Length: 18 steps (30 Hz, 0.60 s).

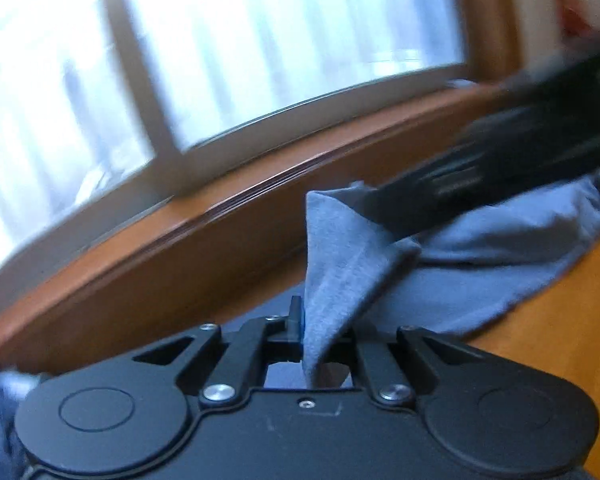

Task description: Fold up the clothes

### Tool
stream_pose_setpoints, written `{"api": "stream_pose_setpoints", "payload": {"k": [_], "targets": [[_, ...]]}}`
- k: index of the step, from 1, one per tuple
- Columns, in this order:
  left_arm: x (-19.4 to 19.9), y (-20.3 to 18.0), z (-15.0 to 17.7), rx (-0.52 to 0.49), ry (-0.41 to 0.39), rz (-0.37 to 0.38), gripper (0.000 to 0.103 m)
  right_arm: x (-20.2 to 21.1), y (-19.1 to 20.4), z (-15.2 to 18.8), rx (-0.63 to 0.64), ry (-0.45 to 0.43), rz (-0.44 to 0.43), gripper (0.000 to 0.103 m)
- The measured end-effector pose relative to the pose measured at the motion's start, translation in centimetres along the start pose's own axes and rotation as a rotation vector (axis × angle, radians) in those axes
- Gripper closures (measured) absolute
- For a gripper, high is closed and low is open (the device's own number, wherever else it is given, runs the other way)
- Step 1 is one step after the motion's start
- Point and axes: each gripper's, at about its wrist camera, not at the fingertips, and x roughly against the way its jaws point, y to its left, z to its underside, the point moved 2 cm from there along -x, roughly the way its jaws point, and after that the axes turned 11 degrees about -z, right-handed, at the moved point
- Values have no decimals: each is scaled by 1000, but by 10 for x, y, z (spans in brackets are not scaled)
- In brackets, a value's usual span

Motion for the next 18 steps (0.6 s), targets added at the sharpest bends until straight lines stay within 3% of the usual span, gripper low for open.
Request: {"api": "stream_pose_setpoints", "payload": {"k": [1,2,5,8,13,18], "targets": [[-4,11,1,45,22,-19,100,10,-9,1,18,-19,44,36],[-9,22,2,82,40,-44,100,19,-18,2,36,-37,87,30],[-18,46,5,136,73,-120,100,39,-48,9,92,-34,266,30],[-28,64,7,183,114,-157,100,44,-81,25,140,54,377,30],[-38,76,16,226,185,-148,100,40,-98,47,166,165,327,30],[-34,72,26,244,251,-120,100,40,-100,38,159,139,244,30]]}}
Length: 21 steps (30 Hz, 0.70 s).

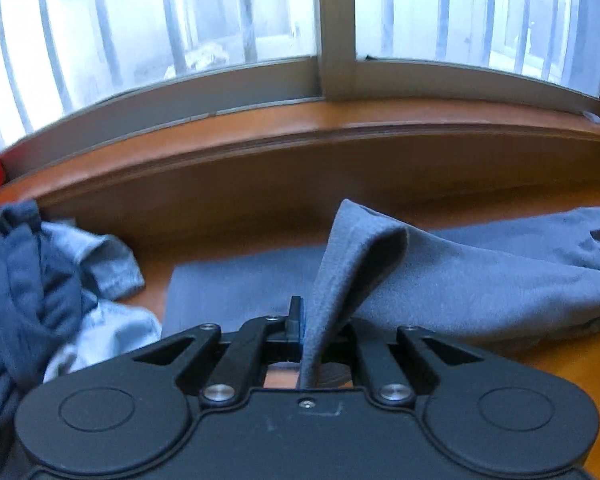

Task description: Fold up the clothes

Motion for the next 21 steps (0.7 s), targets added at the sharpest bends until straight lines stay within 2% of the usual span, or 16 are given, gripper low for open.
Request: {"api": "stream_pose_setpoints", "payload": {"k": [3,5,8,11,17,19,20,21], "targets": [[7,-3,10,-17,25,0,100,-10,-4,-26,84,-11,-35,30],[11,-2,19,-11,45,-4,99,-29,-11,-41,185,54,-46,31],[17,4,33,36,83,1,99,-60,-26,-50,303,220,-112,36],[23,7,42,68,107,-5,99,-79,-36,-54,359,330,-164,37],[26,-1,45,104,121,-57,99,-101,-37,-56,417,390,-236,39],[31,-3,45,114,119,-71,99,-101,-38,-54,389,397,-280,65],[34,-3,45,117,117,-76,99,-99,-38,-53,368,386,-306,96],[39,-2,43,125,112,-83,99,-95,-36,-53,363,368,-302,97]]}}
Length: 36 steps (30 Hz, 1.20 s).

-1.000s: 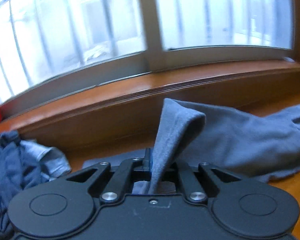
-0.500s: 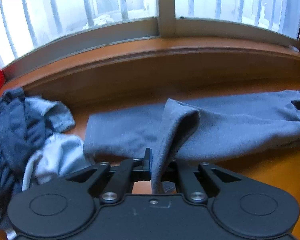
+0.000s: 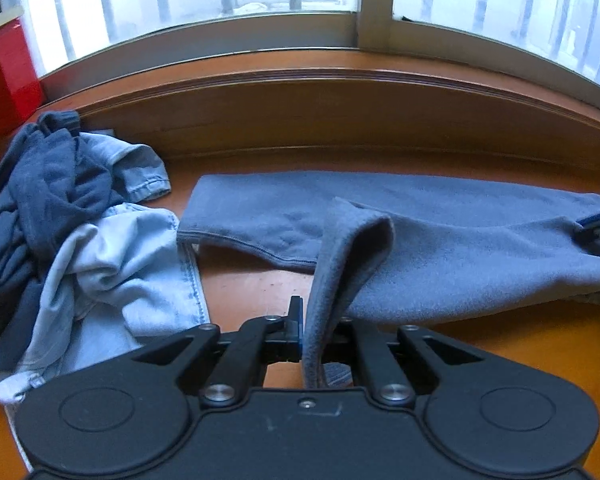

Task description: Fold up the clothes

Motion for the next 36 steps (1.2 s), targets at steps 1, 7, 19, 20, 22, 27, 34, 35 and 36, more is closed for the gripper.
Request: {"api": "stream_pose_setpoints", "payload": {"k": [1,7,19,20,22,27,34,35,36], "targets": [[6,2,-2,10,-7,-7,99,6,5,1,14,-33,12,97],[45,26,-45,55,-86,5,99,59,25,-9,-14,-306,55,97],[-84,37,-106,-16,188,-62,91,-48,-6,-41,-69,-219,116,91],[-92,41,-106,-16,206,-84,89,-49,-3,-43,-57,-210,124,88],[-101,53,-108,2,220,-108,86,-49,3,-46,-26,-190,161,76],[-96,83,-116,14,166,-199,78,-35,23,-59,14,-225,254,59],[-89,99,-99,-62,129,-216,62,-58,126,-107,214,-278,62,57],[-92,100,-94,-78,125,-224,62,-69,141,-112,247,-278,19,57],[-94,102,-88,-92,118,-228,62,-80,157,-116,277,-278,-19,57]]}}
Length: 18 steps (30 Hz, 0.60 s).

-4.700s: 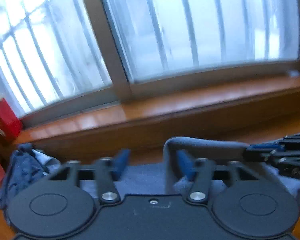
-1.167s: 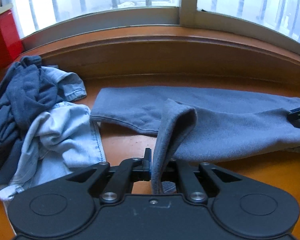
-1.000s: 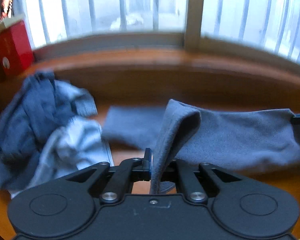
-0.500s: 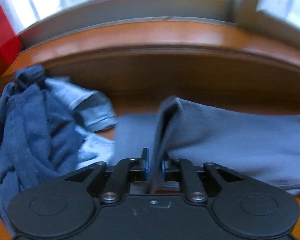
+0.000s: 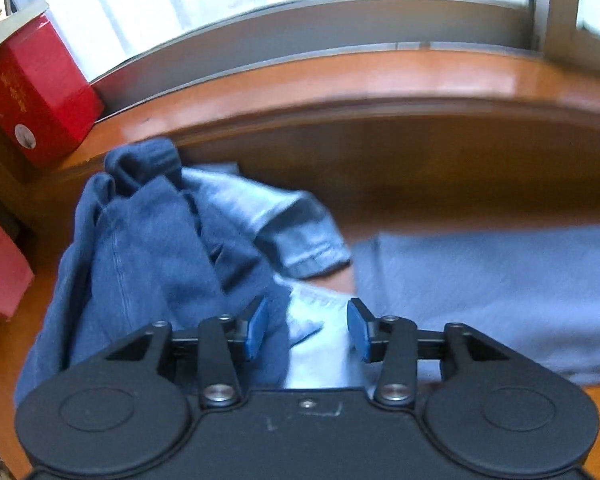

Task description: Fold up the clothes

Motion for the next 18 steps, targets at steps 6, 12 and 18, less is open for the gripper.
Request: {"api": "stream_pose_setpoints", "payload": {"k": [6,12,18], "targets": [[-4,0,17,-83,-29,-67,64,-57,28,-11,-36,44,-45,57],[-9,41,45,-95,-4,-106,64,-63,31,-13,-146,43,-22,57],[-6,76,62,-126,-14,-132,57,-72,58,-35,-52,6,-41,57]]}}
